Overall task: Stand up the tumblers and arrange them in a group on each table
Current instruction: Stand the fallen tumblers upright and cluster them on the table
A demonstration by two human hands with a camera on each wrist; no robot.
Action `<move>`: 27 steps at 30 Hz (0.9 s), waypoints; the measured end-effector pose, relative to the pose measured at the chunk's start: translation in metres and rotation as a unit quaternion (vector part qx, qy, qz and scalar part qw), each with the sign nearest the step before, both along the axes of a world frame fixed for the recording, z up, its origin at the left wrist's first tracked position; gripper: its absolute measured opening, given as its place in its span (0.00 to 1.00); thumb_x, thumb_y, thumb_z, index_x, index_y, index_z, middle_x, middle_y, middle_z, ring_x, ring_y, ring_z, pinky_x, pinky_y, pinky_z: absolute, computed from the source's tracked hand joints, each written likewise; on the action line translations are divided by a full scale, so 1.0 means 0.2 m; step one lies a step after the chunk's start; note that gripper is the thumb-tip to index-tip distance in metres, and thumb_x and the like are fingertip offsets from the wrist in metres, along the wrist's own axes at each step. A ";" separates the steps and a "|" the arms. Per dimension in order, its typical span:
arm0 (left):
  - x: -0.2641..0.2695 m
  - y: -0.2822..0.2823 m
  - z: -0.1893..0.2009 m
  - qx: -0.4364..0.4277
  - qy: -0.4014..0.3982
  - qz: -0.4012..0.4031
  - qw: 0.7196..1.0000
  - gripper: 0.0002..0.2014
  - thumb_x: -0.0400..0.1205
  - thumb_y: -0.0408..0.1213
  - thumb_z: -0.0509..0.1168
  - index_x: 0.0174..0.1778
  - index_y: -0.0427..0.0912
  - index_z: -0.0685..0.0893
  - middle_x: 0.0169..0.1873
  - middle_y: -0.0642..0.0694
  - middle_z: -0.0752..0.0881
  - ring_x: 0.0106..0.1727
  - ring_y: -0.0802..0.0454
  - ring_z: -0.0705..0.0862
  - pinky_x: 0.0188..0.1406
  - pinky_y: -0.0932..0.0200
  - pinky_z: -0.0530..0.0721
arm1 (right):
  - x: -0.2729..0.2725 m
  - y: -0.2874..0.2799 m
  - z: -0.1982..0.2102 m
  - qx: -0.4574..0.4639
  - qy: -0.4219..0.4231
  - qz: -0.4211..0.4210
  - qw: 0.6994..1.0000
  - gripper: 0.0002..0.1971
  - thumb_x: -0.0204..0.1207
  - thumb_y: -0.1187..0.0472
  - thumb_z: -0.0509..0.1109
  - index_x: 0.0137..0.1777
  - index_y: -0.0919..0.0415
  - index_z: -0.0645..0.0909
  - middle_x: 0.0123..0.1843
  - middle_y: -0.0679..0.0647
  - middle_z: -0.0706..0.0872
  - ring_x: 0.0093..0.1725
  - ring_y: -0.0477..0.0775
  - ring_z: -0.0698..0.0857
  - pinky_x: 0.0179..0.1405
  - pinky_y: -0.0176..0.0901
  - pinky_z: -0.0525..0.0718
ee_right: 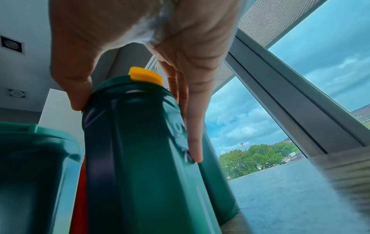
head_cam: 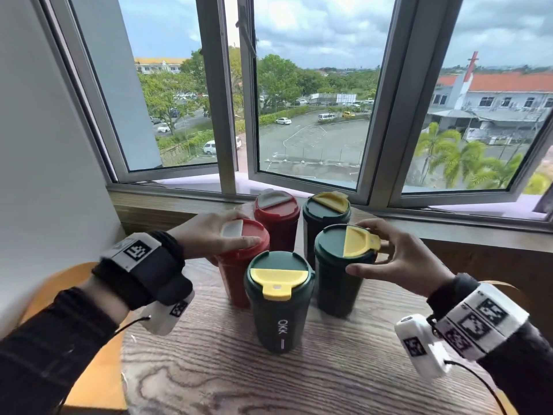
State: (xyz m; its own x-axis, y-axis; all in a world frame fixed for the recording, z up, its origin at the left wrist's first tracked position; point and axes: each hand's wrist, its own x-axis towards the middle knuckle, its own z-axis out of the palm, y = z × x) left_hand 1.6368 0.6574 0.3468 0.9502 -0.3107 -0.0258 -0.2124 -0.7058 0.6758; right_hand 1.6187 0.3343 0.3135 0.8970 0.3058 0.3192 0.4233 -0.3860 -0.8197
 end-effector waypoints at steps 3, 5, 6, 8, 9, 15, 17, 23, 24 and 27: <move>0.00 0.00 -0.01 -0.019 0.013 0.009 1.000 0.38 0.57 0.69 0.68 0.62 0.57 0.79 0.54 0.47 0.86 0.50 0.48 0.88 0.39 0.49 0.90 | 0.02 -0.01 0.00 -0.012 -0.005 -0.008 1.000 0.34 0.52 0.47 0.85 0.59 0.53 0.78 0.52 0.45 0.87 0.46 0.32 0.86 0.44 0.20 0.79; 0.00 0.00 -0.01 -0.021 0.009 0.009 1.000 0.41 0.54 0.73 0.68 0.62 0.57 0.79 0.54 0.47 0.86 0.49 0.49 0.88 0.40 0.49 0.90 | 0.03 -0.01 -0.01 -0.022 -0.005 -0.010 1.000 0.36 0.51 0.49 0.83 0.61 0.57 0.78 0.54 0.47 0.87 0.48 0.33 0.86 0.48 0.21 0.80; 0.01 0.00 -0.01 -0.017 0.004 0.007 1.000 0.43 0.52 0.75 0.68 0.61 0.57 0.79 0.54 0.48 0.86 0.50 0.50 0.88 0.42 0.49 0.90 | 0.04 -0.01 -0.01 -0.026 -0.005 -0.009 1.000 0.36 0.51 0.50 0.82 0.62 0.57 0.77 0.55 0.48 0.87 0.49 0.34 0.86 0.50 0.22 0.80; 0.01 0.01 -0.02 -0.018 -0.001 0.006 1.000 0.43 0.52 0.76 0.67 0.61 0.57 0.79 0.55 0.48 0.86 0.50 0.51 0.88 0.44 0.48 0.90 | 0.03 -0.01 -0.01 -0.029 -0.002 -0.006 1.000 0.36 0.51 0.51 0.81 0.63 0.58 0.76 0.55 0.47 0.86 0.49 0.33 0.85 0.50 0.20 0.79; 0.01 0.01 -0.02 -0.020 0.000 0.008 1.000 0.43 0.53 0.75 0.68 0.62 0.57 0.79 0.55 0.47 0.86 0.50 0.50 0.88 0.42 0.48 0.90 | 0.03 -0.01 0.00 -0.029 0.000 -0.005 1.000 0.36 0.52 0.52 0.80 0.63 0.57 0.76 0.56 0.47 0.85 0.49 0.32 0.85 0.49 0.19 0.78; 0.01 0.00 -0.03 -0.039 0.009 0.017 0.999 0.36 0.61 0.67 0.72 0.63 0.54 0.78 0.56 0.45 0.84 0.49 0.46 0.88 0.35 0.50 0.90 | -0.01 -0.01 0.00 -0.059 -0.007 -0.015 0.998 0.37 0.57 0.43 0.82 0.65 0.52 0.73 0.60 0.42 0.82 0.56 0.35 0.82 0.55 0.23 0.79; 0.01 0.01 -0.04 -0.022 -0.009 0.009 1.000 0.41 0.57 0.75 0.67 0.63 0.56 0.77 0.57 0.47 0.85 0.52 0.50 0.87 0.44 0.48 0.90 | -0.04 -0.01 0.01 -0.099 -0.039 -0.042 0.993 0.42 0.54 0.35 0.79 0.68 0.48 0.70 0.62 0.38 0.77 0.60 0.37 0.77 0.59 0.25 0.76; 0.02 0.01 -0.05 -0.017 -0.013 0.009 1.000 0.41 0.56 0.75 0.66 0.62 0.56 0.77 0.55 0.46 0.85 0.50 0.48 0.88 0.41 0.49 0.90 | -0.08 0.04 0.00 -0.170 -0.104 -0.069 0.977 0.46 0.53 0.40 0.80 0.72 0.52 0.70 0.66 0.45 0.78 0.62 0.42 0.77 0.58 0.14 0.71; 0.01 0.01 -0.04 -0.025 -0.005 0.013 1.000 0.38 0.58 0.71 0.68 0.62 0.55 0.78 0.54 0.45 0.85 0.48 0.47 0.88 0.36 0.50 0.90 | -0.07 0.04 0.00 -0.162 -0.107 -0.071 0.978 0.45 0.53 0.41 0.80 0.72 0.54 0.71 0.66 0.46 0.80 0.61 0.43 0.79 0.60 0.24 0.77; 0.01 0.01 -0.04 -0.031 0.009 0.017 0.999 0.37 0.60 0.66 0.68 0.63 0.53 0.77 0.54 0.43 0.84 0.45 0.45 0.89 0.30 0.54 0.89 | -0.07 0.03 0.01 -0.134 -0.092 -0.075 0.984 0.43 0.54 0.50 0.84 0.71 0.57 0.73 0.63 0.48 0.82 0.57 0.45 0.81 0.58 0.47 0.85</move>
State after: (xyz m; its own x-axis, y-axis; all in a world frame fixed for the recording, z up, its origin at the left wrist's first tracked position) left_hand 1.6393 0.6590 0.3387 0.9599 -0.2792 -0.0256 -0.1754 -0.6692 0.7221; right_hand 1.6040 0.3409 0.3147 0.8731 0.2698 0.4061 0.4767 -0.6475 -0.5946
